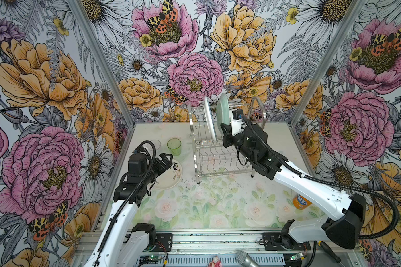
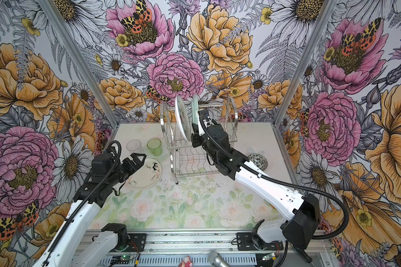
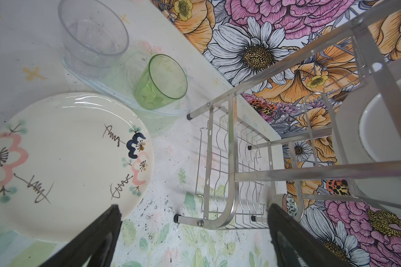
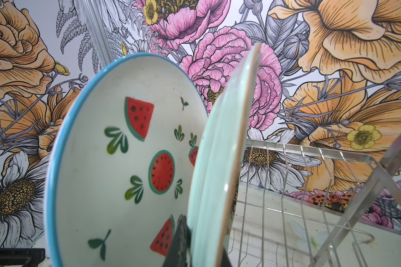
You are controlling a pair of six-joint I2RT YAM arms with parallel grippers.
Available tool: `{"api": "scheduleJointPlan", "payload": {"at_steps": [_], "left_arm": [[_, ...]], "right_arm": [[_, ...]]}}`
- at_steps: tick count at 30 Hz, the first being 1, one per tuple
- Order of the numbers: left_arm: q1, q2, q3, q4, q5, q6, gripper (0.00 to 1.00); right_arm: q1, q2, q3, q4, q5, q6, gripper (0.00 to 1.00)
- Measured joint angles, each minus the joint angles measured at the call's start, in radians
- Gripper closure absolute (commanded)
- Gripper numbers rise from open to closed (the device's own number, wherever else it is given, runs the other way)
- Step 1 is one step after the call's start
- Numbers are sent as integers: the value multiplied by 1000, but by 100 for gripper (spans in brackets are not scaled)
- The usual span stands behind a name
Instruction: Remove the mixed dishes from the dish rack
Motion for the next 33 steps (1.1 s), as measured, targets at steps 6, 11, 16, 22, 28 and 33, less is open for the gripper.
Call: {"api": "scheduleJointPlan", "payload": {"at_steps": [6, 11, 16, 22, 28, 33], "left_arm": [[0, 2, 0, 0, 1, 0, 1], [0, 1, 0, 0, 1, 0, 1], [0, 1, 0, 0, 4, 0, 1], [0, 1, 0, 8, 9, 0, 1], [0, 0, 0, 11, 16, 0, 1], [0, -13, -11, 16, 16, 0, 1]], "right_arm": [[0, 0, -1, 1, -2, -6, 100], [0, -2, -6, 8, -2, -14, 100], [0, -6, -16, 20, -2, -22, 100], [0, -13, -26, 25, -3, -42, 100], [0, -29, -65, 66, -6, -58, 100], [0, -38, -90, 100, -6, -78, 100]]}}
